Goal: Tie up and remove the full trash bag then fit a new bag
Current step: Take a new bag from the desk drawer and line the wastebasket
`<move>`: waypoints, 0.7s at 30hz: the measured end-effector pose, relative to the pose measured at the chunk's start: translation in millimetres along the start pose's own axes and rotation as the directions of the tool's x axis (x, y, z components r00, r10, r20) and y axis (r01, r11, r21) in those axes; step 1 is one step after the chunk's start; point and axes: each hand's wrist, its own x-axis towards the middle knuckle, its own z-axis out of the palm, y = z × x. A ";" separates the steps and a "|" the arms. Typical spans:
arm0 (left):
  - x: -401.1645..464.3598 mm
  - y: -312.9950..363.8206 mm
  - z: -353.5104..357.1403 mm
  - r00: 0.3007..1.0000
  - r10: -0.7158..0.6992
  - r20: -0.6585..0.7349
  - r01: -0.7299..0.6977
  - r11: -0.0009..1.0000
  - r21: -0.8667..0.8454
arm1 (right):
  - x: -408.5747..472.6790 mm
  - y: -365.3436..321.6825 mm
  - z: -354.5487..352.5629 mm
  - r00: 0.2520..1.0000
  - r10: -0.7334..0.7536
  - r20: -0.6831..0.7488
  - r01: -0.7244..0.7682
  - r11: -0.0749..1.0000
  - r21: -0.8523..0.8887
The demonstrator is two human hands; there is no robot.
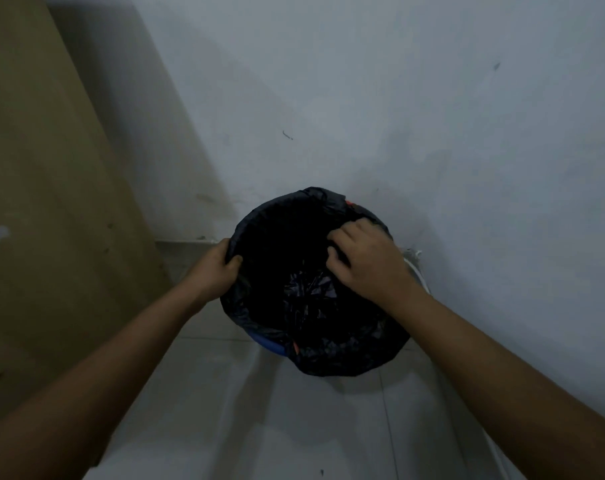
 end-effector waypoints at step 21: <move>-8.2 -4.5 -22.2 0.999 -0.032 0.016 0.033 0.999 -0.033 | 8.1 29.3 7.7 0.516 0.729 0.449 -0.779 0.181 0.601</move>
